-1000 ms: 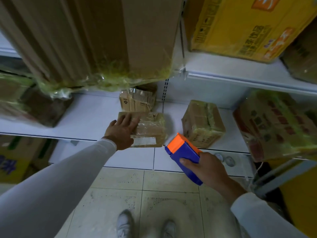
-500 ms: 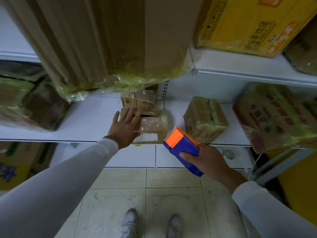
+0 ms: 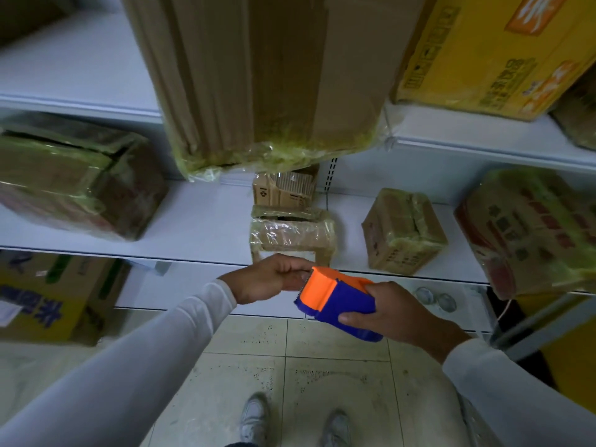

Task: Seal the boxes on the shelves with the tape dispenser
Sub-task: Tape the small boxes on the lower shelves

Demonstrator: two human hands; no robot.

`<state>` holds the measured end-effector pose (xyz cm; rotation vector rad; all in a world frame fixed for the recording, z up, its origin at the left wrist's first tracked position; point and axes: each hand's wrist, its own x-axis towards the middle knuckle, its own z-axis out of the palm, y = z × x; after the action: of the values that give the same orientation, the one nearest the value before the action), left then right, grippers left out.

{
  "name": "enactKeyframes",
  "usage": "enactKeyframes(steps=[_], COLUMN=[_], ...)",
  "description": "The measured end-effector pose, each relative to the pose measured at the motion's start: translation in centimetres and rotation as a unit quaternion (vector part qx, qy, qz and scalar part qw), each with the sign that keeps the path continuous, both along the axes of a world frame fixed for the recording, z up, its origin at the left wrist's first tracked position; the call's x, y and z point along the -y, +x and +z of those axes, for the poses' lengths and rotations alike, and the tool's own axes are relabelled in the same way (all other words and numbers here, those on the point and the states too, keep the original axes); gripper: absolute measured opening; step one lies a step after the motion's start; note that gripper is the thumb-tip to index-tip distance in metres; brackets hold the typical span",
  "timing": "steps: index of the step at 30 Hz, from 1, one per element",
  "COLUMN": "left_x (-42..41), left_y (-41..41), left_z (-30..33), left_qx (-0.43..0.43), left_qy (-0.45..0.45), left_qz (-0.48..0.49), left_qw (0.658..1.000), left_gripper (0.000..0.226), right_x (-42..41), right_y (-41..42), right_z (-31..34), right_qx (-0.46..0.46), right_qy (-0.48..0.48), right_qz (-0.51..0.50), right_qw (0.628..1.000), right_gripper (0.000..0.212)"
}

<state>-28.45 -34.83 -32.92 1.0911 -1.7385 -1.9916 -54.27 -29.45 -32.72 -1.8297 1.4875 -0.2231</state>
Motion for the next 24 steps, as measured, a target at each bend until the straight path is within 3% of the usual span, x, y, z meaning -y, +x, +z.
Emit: enactKeyframes(steps=[6, 10, 14, 18, 24], left_x=[-1.2, -1.8, -1.8, -0.7, 2.3], left_y=[0.4, 0.5, 0.3, 1.1, 3.2], left_z=[-0.2, -0.4, -0.6, -0.6, 0.3], left_qx=[0.013, 0.023, 0.024, 0.033, -0.001], left_qy=[0.004, -0.022, -0.067, -0.102, -0.122], left_qz=[0.034, 0.061, 0.129, 0.172, 0.260], left_qw=[0.999, 0.998, 0.989, 0.979, 0.958], left_gripper=[0.031, 0.022, 0.027, 0.030, 0.016], right_x=[0.0, 0.0, 1.2, 4.1, 9.3], right_y=[0.3, 0.4, 0.8, 1.0, -0.4], right_z=[-0.2, -0.3, -0.1, 1.4, 4.0], right_qx=[0.019, 0.023, 0.057, 0.082, 0.035], right_qy=[-0.001, 0.007, 0.037, 0.100, 0.125], right_qz=[0.018, 0.048, 0.053, 0.073, 0.087], right_qw=[1.000, 0.999, 0.996, 0.989, 0.988], right_gripper=[0.050, 0.043, 0.046, 0.027, 0.036])
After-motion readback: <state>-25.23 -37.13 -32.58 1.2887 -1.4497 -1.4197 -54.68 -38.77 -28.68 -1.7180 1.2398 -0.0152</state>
